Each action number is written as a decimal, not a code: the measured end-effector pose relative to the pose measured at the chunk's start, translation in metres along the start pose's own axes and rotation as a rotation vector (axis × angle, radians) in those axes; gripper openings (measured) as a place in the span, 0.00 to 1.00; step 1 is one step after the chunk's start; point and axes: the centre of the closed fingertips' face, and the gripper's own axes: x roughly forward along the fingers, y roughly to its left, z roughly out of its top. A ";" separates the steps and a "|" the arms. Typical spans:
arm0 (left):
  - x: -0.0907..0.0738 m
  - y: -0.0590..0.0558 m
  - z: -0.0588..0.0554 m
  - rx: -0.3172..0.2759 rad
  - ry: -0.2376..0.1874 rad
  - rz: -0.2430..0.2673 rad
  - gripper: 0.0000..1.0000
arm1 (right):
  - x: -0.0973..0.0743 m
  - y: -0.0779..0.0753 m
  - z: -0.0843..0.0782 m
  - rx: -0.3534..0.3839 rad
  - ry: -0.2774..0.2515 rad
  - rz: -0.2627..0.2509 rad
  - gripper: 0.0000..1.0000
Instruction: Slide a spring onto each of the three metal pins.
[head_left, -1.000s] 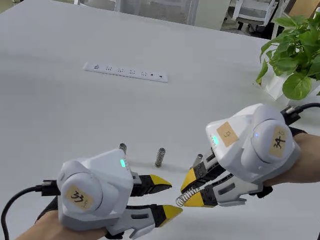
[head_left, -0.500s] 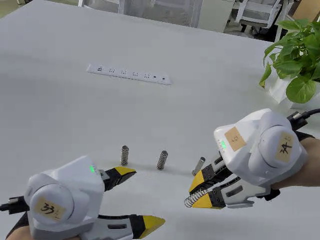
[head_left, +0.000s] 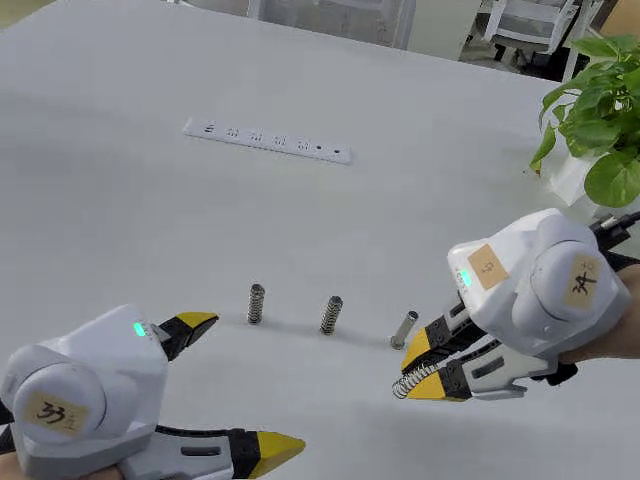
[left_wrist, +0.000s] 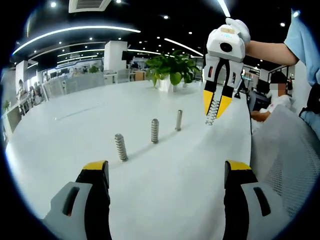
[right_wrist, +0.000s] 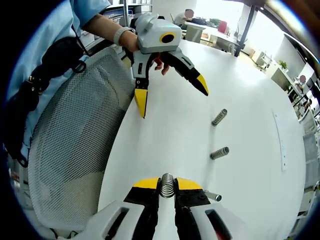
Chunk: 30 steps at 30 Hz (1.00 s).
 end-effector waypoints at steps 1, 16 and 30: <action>-0.001 0.001 0.000 0.001 -0.004 0.005 0.97 | 0.000 -0.001 -0.002 0.001 0.005 0.001 0.08; -0.005 0.009 -0.007 -0.023 0.016 0.032 0.99 | -0.017 -0.039 -0.019 -0.006 0.068 -0.036 0.08; -0.008 0.013 -0.008 -0.031 0.027 0.040 0.97 | -0.025 -0.074 -0.030 -0.063 0.156 -0.056 0.08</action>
